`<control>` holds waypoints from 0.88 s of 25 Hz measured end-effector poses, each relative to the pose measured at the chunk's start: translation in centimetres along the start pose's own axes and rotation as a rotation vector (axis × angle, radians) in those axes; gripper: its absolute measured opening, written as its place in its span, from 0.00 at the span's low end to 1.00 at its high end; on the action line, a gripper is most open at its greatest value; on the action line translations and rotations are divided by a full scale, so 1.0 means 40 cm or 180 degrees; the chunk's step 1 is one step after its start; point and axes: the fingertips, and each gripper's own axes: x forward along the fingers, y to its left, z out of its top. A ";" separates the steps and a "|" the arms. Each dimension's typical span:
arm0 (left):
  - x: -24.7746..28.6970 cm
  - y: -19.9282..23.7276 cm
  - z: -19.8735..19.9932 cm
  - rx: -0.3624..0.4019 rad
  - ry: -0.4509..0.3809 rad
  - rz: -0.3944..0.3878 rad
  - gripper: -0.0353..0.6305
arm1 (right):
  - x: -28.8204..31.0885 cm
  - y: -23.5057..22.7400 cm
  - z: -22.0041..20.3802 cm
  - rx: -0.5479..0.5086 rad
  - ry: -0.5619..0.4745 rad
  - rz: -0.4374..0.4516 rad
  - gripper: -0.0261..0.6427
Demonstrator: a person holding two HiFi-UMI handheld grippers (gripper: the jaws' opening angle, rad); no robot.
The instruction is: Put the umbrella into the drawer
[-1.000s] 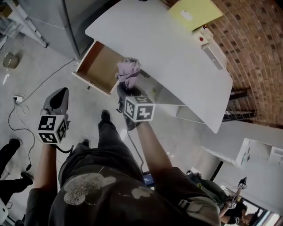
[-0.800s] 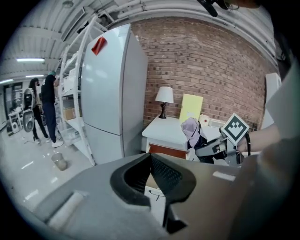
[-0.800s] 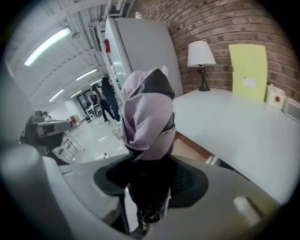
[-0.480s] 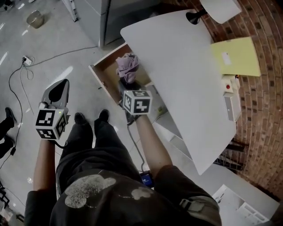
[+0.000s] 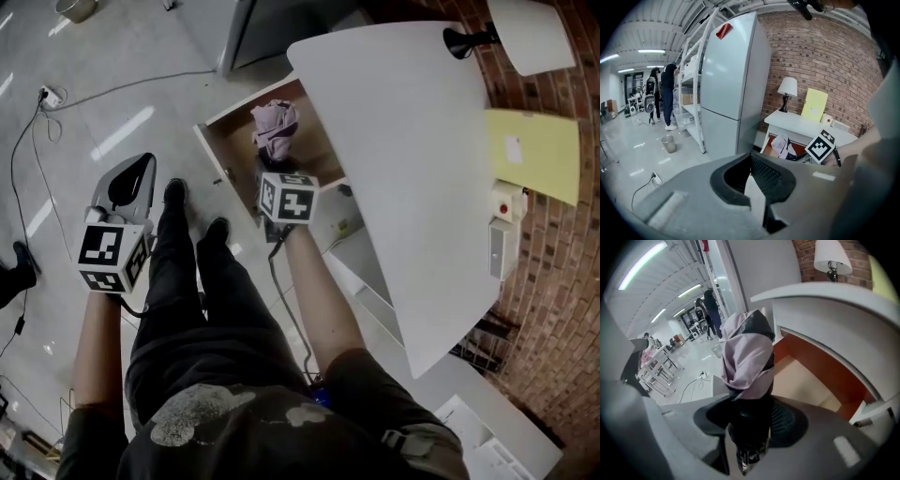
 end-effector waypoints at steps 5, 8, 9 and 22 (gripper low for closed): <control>0.095 0.043 -0.040 -0.0028 0.0069 -0.0109 0.07 | 0.112 -0.054 -0.032 0.0245 0.0117 -0.0180 0.36; 0.148 0.053 -0.060 -0.0095 0.0127 -0.0188 0.07 | 0.159 -0.093 -0.055 0.0412 0.0192 -0.0268 0.36; 0.164 0.056 -0.067 -0.0132 0.0161 -0.0212 0.07 | 0.174 -0.102 -0.062 0.0449 0.0232 -0.0290 0.36; 0.310 0.116 -0.069 -0.0159 0.0408 -0.0538 0.07 | 0.311 -0.154 -0.102 0.0497 0.0555 -0.0569 0.36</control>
